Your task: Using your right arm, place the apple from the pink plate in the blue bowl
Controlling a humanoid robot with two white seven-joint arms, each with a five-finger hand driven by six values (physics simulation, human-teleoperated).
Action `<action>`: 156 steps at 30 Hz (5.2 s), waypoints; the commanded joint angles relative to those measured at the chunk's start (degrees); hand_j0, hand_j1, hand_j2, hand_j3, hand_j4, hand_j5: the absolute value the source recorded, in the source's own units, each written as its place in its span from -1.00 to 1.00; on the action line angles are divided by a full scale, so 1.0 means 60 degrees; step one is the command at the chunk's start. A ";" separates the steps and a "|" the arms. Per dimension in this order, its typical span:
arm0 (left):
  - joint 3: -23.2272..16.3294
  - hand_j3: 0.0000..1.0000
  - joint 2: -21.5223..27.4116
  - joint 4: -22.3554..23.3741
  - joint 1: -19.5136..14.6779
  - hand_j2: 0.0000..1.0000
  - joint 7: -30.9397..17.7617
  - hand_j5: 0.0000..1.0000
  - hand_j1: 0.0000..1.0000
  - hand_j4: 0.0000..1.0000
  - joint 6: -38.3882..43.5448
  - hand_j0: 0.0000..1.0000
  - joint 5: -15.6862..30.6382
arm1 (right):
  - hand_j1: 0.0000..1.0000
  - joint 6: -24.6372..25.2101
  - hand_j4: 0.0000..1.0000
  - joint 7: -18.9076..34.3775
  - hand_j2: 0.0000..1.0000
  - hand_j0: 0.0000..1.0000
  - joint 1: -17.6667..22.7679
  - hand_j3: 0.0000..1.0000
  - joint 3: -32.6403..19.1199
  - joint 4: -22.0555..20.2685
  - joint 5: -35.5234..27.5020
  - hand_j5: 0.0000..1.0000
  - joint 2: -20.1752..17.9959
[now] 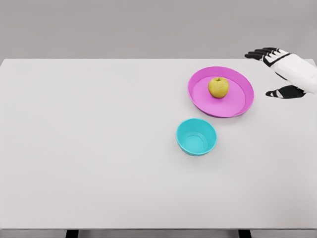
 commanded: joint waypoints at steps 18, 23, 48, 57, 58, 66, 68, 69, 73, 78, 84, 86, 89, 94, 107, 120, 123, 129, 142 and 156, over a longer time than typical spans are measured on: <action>0.0001 1.00 0.0001 -0.0002 -0.0015 1.00 -0.0002 1.00 1.00 1.00 0.0000 1.00 0.0001 | 1.00 0.0072 1.00 0.5023 1.00 1.00 -0.3911 1.00 0.2516 0.4359 0.0080 1.00 0.2656; 0.0001 1.00 0.0001 -0.0002 -0.0014 1.00 -0.0002 1.00 1.00 1.00 0.0000 1.00 0.0001 | 1.00 0.0058 1.00 0.5023 1.00 1.00 -0.4468 1.00 0.2912 0.5195 0.0094 1.00 0.3169; 0.0001 1.00 0.0001 -0.0002 -0.0014 1.00 -0.0002 1.00 1.00 1.00 0.0000 1.00 0.0001 | 1.00 0.0072 1.00 0.5023 1.00 1.00 -0.5376 1.00 0.3352 0.7583 0.0681 1.00 0.4912; 0.0001 1.00 0.0001 -0.0002 -0.0014 1.00 -0.0002 1.00 1.00 1.00 0.0000 1.00 0.0001 | 1.00 0.0072 1.00 0.5023 1.00 1.00 -0.5449 1.00 0.3586 0.7964 0.0754 1.00 0.5088; 0.0001 1.00 0.0001 -0.0002 -0.0014 1.00 -0.0002 1.00 1.00 1.00 0.0000 1.00 0.0001 | 1.00 0.0072 1.00 0.5023 1.00 1.00 -0.5464 1.00 0.3615 0.7964 0.0754 1.00 0.5103; 0.0001 1.00 0.0001 -0.0002 0.0000 1.00 0.0012 1.00 1.00 1.00 0.0000 1.00 -0.0013 | 0.17 0.0072 0.17 0.5023 0.17 0.17 -0.5449 0.17 0.3630 0.8022 0.0959 0.17 0.5088; 0.0001 1.00 0.0001 -0.0002 -0.0015 1.00 -0.0002 1.00 1.00 1.00 0.0000 1.00 0.0001 | 0.03 0.0058 0.03 0.5023 0.03 0.03 -0.5449 0.03 0.3630 0.8008 0.0959 0.03 0.5074; 0.0001 1.00 0.0001 -0.0002 0.0000 1.00 -0.0002 1.00 1.00 1.00 0.0000 1.00 0.0001 | -0.01 0.0058 -0.01 0.5023 -0.01 -0.01 -0.5449 -0.01 0.3630 0.8008 0.0973 -0.01 0.5074; 0.0001 1.00 0.0001 -0.0002 -0.0015 1.00 -0.0002 1.00 1.00 1.00 0.0000 1.00 0.0001 | -0.08 0.0043 -0.08 0.5023 -0.08 -0.08 -0.5508 -0.08 0.3615 0.7978 0.1032 -0.08 0.5088; 0.0001 1.00 0.0001 -0.0002 -0.0015 1.00 -0.0002 1.00 1.00 1.00 0.0000 1.00 0.0001 | -0.08 -0.0074 -0.08 0.5023 -0.08 -0.08 -0.5537 -0.08 0.3528 0.7686 0.1017 -0.08 0.4971; 0.0001 1.00 0.0001 -0.0002 -0.0015 1.00 -0.0002 1.00 1.00 1.00 0.0000 1.00 0.0001 | -0.08 -0.0089 -0.08 0.5023 -0.08 -0.08 -0.5537 -0.08 0.3484 0.6865 0.1017 -0.08 0.4678; 0.0001 1.00 0.0001 -0.0002 -0.0015 1.00 -0.0002 1.00 1.00 1.00 0.0000 1.00 0.0001 | -0.08 -0.0103 -0.08 0.5023 -0.08 -0.08 -0.5493 -0.08 0.3484 0.6266 0.1017 -0.08 0.4327; 0.0001 1.00 0.0001 -0.0002 0.0000 1.00 -0.0002 1.00 1.00 1.00 0.0000 1.00 0.0001 | -0.08 -0.0104 -0.08 0.5023 -0.08 -0.08 -0.5376 -0.08 0.3381 0.5123 0.1017 -0.08 0.3829; 0.0001 1.00 0.0001 -0.0002 -0.0015 1.00 -0.0002 1.00 1.00 1.00 0.0000 1.00 0.0001 | -0.13 -0.0849 -0.13 0.5023 -0.13 -0.13 -0.5259 -0.13 0.3337 0.4668 0.1017 -0.13 0.3404; 0.0001 1.00 0.0001 -0.0002 -0.0015 1.00 -0.0002 1.00 1.00 1.00 0.0000 1.00 -0.0013 | -0.13 -0.1176 -0.13 0.5023 -0.13 -0.13 -0.4160 -0.13 0.2502 0.1446 0.0930 -0.13 0.2334; 0.0001 1.00 0.0001 -0.0002 -0.0015 1.00 0.0012 1.00 1.00 1.00 0.0000 1.00 0.0001 | -0.14 -0.1176 -0.14 0.5023 -0.14 -0.14 -0.3398 -0.14 0.2517 -0.1352 0.0930 -0.14 0.1720; 0.0001 1.00 0.0001 -0.0002 -0.0014 1.00 -0.0002 1.00 1.00 1.00 0.0000 1.00 0.0001 | -0.14 -0.1176 -0.14 0.5023 -0.14 -0.14 -0.3077 -0.14 0.2517 -0.1967 0.0930 -0.14 0.1558; 0.0001 1.00 0.0001 -0.0002 -0.0015 1.00 -0.0002 1.00 1.00 1.00 0.0000 1.00 0.0001 | -0.13 -0.1176 -0.13 0.5023 -0.13 -0.13 -0.2725 -0.13 0.2590 -0.2100 0.0930 -0.13 0.1499; 0.0001 1.00 0.0001 -0.0002 -0.0015 1.00 -0.0002 1.00 1.00 1.00 0.0000 1.00 0.0001 | -0.09 -0.1176 -0.09 0.5023 -0.09 -0.09 -0.2285 -0.09 0.2605 -0.2070 0.0988 -0.09 0.1558; 0.0001 1.00 0.0001 -0.0002 -0.0015 1.00 -0.0002 1.00 1.00 1.00 0.0000 1.00 0.0001 | 1.00 -0.1176 1.00 0.5023 1.00 1.00 -0.2285 1.00 0.2737 -0.2100 0.0988 1.00 0.1587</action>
